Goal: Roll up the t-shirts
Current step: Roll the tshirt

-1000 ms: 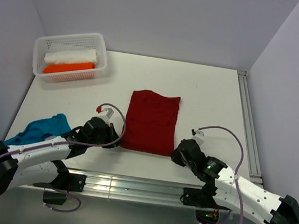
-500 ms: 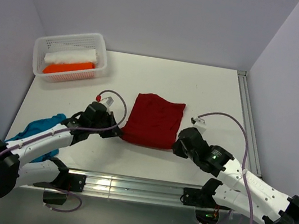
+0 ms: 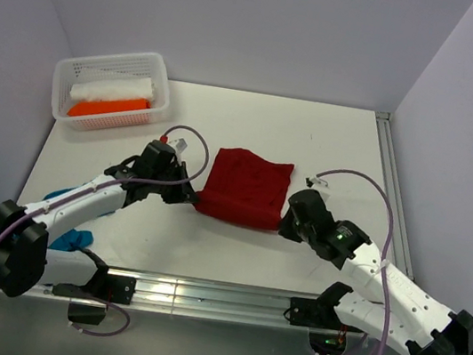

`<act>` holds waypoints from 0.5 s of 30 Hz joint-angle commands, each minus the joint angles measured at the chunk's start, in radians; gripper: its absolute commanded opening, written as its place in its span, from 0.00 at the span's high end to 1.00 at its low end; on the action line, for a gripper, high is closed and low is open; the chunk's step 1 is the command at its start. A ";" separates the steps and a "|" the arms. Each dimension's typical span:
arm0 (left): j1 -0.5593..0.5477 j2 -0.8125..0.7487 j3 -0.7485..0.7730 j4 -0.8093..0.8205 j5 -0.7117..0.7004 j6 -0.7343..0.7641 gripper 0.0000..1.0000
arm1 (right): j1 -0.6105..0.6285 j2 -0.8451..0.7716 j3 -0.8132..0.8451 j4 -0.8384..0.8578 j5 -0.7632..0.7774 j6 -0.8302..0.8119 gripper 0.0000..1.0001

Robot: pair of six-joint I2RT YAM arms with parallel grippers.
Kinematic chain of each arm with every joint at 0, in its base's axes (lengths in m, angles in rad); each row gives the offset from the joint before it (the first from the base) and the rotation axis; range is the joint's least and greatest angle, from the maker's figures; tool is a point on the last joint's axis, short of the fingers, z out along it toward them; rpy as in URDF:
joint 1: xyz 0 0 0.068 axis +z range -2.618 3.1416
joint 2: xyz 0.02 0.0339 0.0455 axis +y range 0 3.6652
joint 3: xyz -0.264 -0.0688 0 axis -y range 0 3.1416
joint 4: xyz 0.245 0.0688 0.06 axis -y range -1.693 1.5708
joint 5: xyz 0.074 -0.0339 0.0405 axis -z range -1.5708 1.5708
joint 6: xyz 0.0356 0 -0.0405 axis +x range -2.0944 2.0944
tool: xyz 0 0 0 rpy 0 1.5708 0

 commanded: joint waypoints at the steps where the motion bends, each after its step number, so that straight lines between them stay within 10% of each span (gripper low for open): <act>1: 0.026 0.046 0.058 -0.017 0.026 0.058 1.00 | -0.063 0.010 0.031 0.000 -0.025 -0.065 1.00; 15: 0.087 0.250 0.284 -0.069 0.084 0.112 1.00 | -0.234 0.162 0.116 0.056 -0.074 -0.158 1.00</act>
